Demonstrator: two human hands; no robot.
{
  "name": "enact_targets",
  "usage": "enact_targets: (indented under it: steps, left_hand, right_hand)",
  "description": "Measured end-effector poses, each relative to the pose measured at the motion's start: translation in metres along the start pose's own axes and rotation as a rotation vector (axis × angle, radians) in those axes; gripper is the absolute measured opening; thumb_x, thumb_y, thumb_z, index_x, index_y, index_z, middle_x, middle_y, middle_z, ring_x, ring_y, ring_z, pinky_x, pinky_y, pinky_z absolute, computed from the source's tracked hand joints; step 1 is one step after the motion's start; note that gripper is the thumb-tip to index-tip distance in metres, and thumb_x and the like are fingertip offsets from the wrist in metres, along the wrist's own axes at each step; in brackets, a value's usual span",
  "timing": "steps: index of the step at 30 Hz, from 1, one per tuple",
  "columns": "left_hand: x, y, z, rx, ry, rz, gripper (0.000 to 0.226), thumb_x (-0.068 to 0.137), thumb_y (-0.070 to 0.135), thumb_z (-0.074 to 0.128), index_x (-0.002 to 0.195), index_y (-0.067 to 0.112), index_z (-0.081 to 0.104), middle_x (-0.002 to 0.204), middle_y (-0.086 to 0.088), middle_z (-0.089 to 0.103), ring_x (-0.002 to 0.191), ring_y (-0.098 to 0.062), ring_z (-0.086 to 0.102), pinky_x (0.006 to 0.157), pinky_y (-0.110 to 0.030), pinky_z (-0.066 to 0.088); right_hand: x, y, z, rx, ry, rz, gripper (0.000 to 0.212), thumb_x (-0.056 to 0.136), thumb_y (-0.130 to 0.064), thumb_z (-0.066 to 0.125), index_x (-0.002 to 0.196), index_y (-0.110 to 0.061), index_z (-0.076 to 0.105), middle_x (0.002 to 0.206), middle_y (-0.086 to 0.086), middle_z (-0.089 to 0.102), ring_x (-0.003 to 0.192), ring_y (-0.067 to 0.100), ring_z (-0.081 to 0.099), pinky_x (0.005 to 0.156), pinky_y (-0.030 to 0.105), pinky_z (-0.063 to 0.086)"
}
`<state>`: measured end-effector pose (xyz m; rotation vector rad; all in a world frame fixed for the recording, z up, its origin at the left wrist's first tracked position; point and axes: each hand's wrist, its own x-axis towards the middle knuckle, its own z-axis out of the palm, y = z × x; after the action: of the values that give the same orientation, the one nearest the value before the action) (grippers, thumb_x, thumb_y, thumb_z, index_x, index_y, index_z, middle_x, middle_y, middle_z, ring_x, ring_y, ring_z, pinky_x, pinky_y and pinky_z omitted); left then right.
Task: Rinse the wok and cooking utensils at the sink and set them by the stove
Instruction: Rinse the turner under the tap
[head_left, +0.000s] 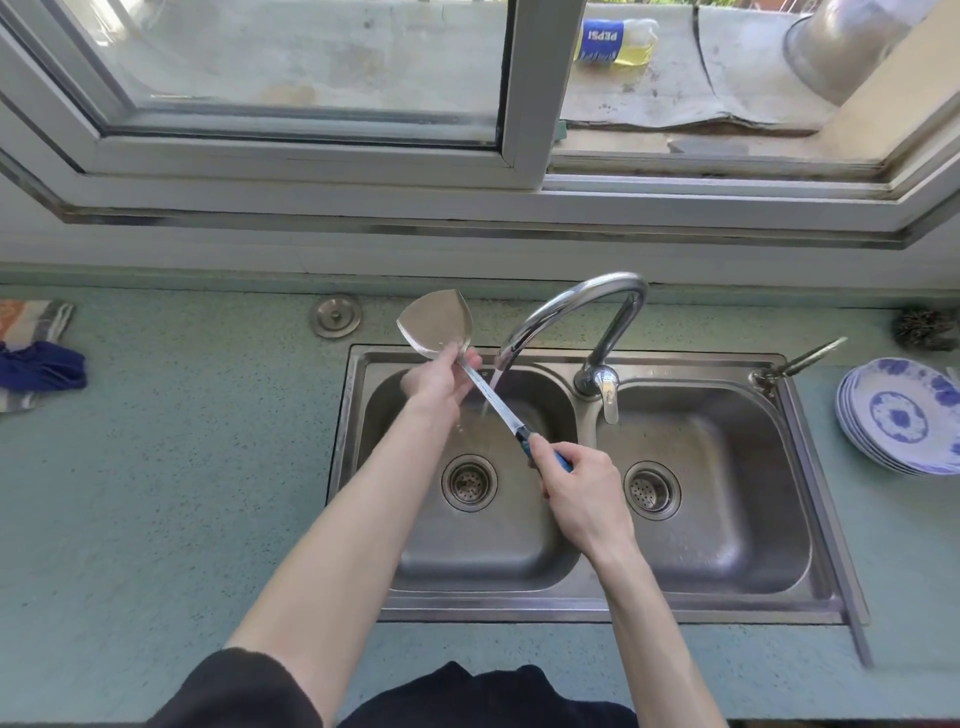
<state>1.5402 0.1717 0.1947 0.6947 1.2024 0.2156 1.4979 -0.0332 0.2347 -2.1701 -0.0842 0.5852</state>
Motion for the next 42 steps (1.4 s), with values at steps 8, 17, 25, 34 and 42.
enact_targets:
  steps: [8, 17, 25, 34, 42]
  left_hand:
    - [-0.029, -0.032, 0.008, 0.076, -0.108, 0.008, 0.016, 0.098, 0.009, 0.067, 0.103, -0.005, 0.072, 0.092, -0.015, 0.079, 0.068, -0.016, 0.076, 0.064, -0.028, 0.064]
    - [-0.069, -0.060, 0.006, 0.012, -0.164, 0.040, 0.008, 0.094, 0.007, 0.071, 0.096, -0.001, 0.072, 0.090, -0.012, 0.079, 0.074, -0.017, 0.074, 0.064, -0.026, 0.060]
    - [-0.063, -0.048, -0.004, 0.184, -0.181, 0.157, 0.020, 0.096, 0.011, 0.070, 0.103, -0.008, 0.072, 0.093, -0.017, 0.079, 0.072, -0.019, 0.074, 0.061, -0.024, 0.058]
    - [-0.070, -0.048, 0.006, 0.190, -0.241, 0.106, 0.013, 0.099, 0.000, 0.055, 0.092, -0.003, 0.066, 0.092, -0.020, 0.074, 0.076, -0.026, 0.070, 0.059, -0.023, 0.060]
    - [-0.061, -0.053, 0.007, 0.116, -0.279, 0.039, 0.025, 0.105, 0.014, 0.056, 0.111, -0.007, 0.068, 0.098, -0.017, 0.079, 0.090, -0.025, 0.078, 0.073, -0.029, 0.063]
  right_hand:
    - [0.003, 0.002, -0.010, -0.013, 0.037, 0.018, 0.059, 0.099, -0.055, 0.056, 0.073, -0.002, 0.060, 0.068, 0.020, 0.058, 0.058, 0.018, 0.041, 0.055, 0.034, 0.037]
    - [0.015, -0.019, 0.008, -0.007, 0.048, -0.057, 0.052, 0.106, -0.050, 0.051, 0.069, -0.016, 0.064, 0.064, 0.005, 0.067, 0.066, 0.022, 0.061, 0.067, 0.039, 0.048]
    - [0.018, -0.011, 0.016, -0.025, 0.061, -0.107, 0.045, 0.109, -0.044, 0.046, 0.081, -0.017, 0.066, 0.071, 0.000, 0.068, 0.071, 0.019, 0.062, 0.070, 0.039, 0.046]
    - [0.022, 0.001, 0.009, -0.142, -0.080, -0.085, 0.030, 0.102, -0.046, 0.061, 0.125, -0.028, 0.056, 0.116, -0.002, 0.067, 0.105, 0.023, 0.065, 0.094, 0.043, 0.051]
    - [0.014, 0.012, 0.004, -0.181, -0.029, -0.182, 0.030, 0.105, -0.041, 0.058, 0.133, -0.030, 0.058, 0.114, -0.004, 0.073, 0.104, 0.025, 0.068, 0.082, 0.033, 0.044]
